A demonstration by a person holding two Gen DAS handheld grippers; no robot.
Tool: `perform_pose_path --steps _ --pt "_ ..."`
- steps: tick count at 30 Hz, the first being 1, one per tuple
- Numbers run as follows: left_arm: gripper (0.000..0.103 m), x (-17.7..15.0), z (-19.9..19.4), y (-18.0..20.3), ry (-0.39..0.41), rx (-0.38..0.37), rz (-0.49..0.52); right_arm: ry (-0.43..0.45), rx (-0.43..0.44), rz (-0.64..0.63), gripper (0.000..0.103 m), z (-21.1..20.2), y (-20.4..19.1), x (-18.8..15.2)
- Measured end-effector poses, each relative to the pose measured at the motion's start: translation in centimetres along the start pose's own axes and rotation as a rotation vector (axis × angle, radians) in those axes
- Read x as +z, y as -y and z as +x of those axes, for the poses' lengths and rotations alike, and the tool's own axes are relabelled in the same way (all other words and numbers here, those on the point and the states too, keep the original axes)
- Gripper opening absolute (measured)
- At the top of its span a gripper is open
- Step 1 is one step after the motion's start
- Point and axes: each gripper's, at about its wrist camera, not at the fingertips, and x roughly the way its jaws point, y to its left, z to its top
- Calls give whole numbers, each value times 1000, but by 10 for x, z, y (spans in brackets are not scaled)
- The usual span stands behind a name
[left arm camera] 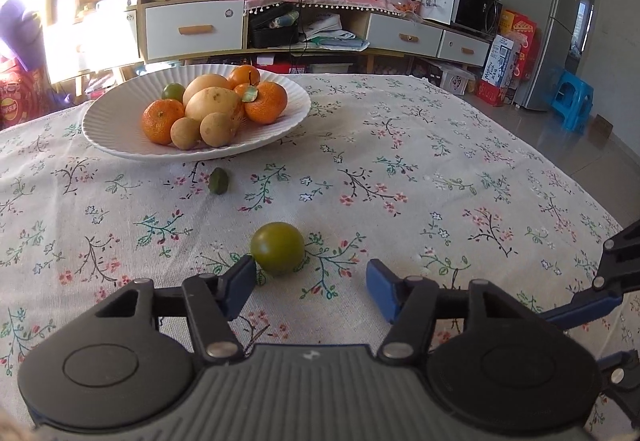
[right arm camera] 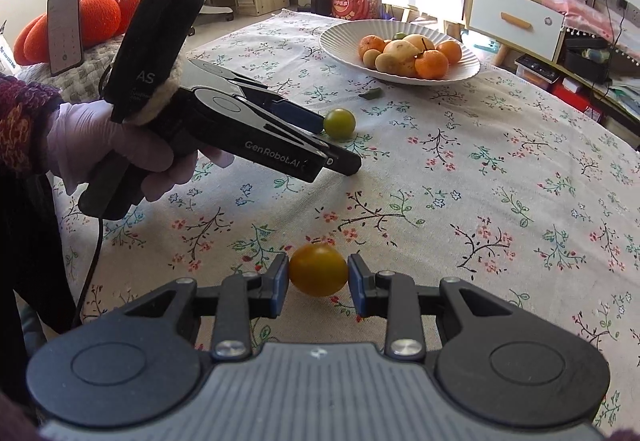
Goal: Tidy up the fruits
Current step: 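Close the left gripper on a green lime while the right gripper grasps a yellow-green lime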
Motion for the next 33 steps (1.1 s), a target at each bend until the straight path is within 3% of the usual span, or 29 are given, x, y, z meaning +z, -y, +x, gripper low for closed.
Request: perform_pose_path --steps 13,33 --pt "0 12 4 -1 -12 59 -29 2 -16 7 29 0 4 0" --pt "0 14 -4 -7 -36 37 -29 18 -55 21 29 3 11 8"
